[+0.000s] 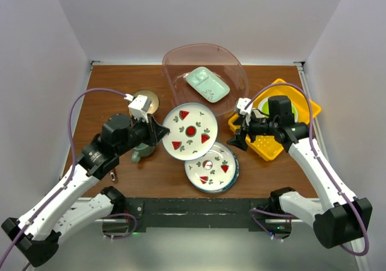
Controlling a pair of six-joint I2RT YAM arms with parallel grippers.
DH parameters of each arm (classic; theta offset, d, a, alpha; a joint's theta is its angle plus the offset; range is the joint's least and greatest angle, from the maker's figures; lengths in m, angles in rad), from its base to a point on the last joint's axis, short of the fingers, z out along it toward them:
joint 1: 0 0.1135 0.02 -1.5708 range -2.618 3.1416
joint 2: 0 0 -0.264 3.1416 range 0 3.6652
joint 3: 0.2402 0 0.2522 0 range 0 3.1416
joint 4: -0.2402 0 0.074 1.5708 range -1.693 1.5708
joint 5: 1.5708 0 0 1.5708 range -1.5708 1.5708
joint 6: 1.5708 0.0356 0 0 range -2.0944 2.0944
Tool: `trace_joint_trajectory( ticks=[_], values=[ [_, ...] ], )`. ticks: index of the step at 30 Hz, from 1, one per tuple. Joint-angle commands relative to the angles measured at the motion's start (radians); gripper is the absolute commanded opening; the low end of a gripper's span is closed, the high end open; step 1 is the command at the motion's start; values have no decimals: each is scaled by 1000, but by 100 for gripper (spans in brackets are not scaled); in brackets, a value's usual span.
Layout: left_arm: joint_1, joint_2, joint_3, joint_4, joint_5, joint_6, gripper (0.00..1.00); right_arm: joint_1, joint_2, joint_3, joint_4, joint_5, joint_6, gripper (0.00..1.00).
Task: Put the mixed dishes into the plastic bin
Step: Pick up the plate at the center of the board, then place the plate in the plastic bin.
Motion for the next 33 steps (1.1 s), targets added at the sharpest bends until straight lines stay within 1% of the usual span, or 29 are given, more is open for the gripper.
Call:
trace_joint_trajectory(
  ticks=[1,23,33],
  values=[
    [10,3,101,156,-4,-5,0,-4,-23,25,1,-39,-15,89],
    [41,148,244,225,22,18,0,-4,-23,23,-7,-47,-22,89],
    [87,209,283,252,58,18,0,-5,-25,23,-10,-47,-27,89]
  ],
)
